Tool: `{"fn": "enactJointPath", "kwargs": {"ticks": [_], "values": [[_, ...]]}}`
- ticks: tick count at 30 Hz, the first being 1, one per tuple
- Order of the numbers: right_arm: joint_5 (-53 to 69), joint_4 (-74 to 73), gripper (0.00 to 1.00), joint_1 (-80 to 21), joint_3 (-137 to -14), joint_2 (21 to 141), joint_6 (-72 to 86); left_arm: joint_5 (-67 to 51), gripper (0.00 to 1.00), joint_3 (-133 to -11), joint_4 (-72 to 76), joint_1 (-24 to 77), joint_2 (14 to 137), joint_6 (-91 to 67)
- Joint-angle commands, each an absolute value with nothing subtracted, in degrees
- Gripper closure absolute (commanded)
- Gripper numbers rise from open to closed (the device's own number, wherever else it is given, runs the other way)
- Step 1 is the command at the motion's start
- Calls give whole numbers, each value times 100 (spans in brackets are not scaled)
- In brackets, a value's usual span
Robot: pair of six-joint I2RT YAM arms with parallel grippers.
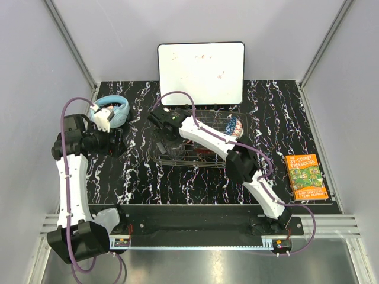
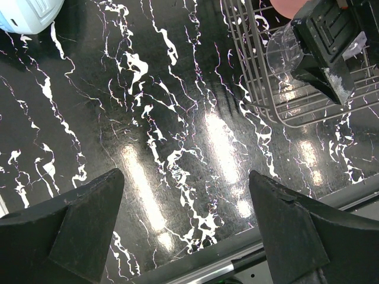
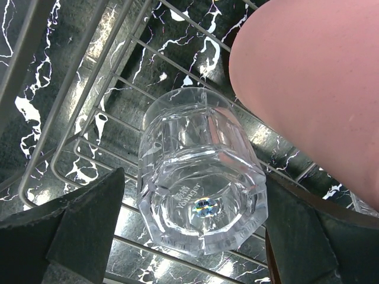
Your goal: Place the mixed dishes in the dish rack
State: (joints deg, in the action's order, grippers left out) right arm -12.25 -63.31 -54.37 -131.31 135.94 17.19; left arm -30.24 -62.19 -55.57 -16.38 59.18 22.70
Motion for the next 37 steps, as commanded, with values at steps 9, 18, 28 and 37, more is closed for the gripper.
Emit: {"fn": "enactJointPath", "kwargs": {"ticks": [9, 18, 28, 37], "values": [[-1283, -6495, 0, -5765, -12833, 11937, 1924, -3076, 11, -6240, -5309, -1652, 5818, 2364], [-1985, -6118, 0, -5809, -10734, 9582, 2381, -2944, 10, -6170, -5317, -1661, 5713, 2373], [-2381, -5581, 0, -5801, -8614, 7656, 2786, -2716, 9, -5906, -5256, -1661, 5485, 2347], [-2522, -5537, 0, -5809, -8262, 7234, 2760, -2646, 8, -5713, -5256, -1661, 5370, 2382]]}}
